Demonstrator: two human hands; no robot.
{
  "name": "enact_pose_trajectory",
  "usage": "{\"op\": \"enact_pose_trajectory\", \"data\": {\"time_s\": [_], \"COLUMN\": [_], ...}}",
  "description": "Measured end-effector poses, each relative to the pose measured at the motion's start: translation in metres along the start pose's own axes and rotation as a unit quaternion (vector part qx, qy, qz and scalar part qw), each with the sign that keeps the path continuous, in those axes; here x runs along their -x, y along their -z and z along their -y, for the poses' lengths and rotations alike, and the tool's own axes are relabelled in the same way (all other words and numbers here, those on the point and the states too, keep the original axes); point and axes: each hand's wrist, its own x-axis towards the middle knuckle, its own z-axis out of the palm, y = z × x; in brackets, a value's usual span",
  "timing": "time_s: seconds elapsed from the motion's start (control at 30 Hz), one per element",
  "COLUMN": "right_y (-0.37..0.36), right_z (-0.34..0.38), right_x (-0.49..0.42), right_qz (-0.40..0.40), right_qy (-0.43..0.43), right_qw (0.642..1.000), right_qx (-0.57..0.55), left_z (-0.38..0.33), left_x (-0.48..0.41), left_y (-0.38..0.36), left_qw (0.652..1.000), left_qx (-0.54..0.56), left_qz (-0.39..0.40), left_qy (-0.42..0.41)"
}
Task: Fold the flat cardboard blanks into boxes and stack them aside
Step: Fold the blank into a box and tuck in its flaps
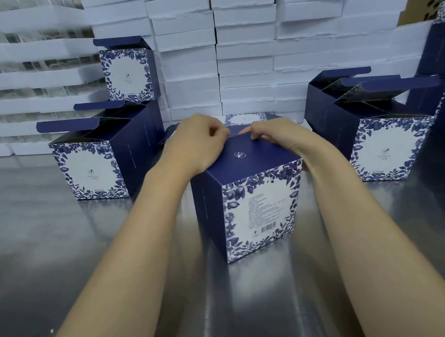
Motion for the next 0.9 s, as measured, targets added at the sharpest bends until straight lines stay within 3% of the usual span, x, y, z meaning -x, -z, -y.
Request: {"op": "enact_pose_trajectory", "data": {"time_s": [0.07,0.13,0.27,0.33,0.4,0.53,0.63,0.9], "right_y": [0.003,0.009,0.017,0.019,0.023,0.032,0.031,0.024], "right_z": [0.000,0.002,0.005,0.007,0.011,0.020,0.023,0.009], "right_x": [-0.003,-0.006,-0.002,0.003,0.012,0.028,0.032,0.019], "right_qz": [-0.037,-0.051,-0.068,-0.037,0.000,0.058,0.059,0.065], "right_qy": [-0.018,-0.030,-0.027,-0.038,-0.052,-0.042,-0.039,-0.073], "right_qw": [0.999,0.996,0.997,0.998,0.999,0.992,0.990,0.995], "right_qx": [-0.023,-0.062,-0.035,-0.026,0.015,0.101,0.123,0.037], "left_z": [0.001,0.006,0.005,0.001,0.001,0.007,0.010,0.016], "left_x": [0.001,0.001,0.001,0.002,0.002,-0.001,-0.002,-0.003], "left_y": [0.005,0.016,0.038,0.033,0.022,0.011,0.009,0.011], "left_qw": [0.994,0.992,0.996,0.987,0.981,0.991,0.993,0.994], "left_qx": [-0.058,-0.058,-0.028,-0.072,-0.074,0.005,0.023,0.031], "left_qz": [-0.085,-0.106,0.009,0.101,0.142,0.083,0.067,0.080], "left_qy": [0.018,0.037,0.081,0.100,0.106,0.105,0.095,0.070]}}
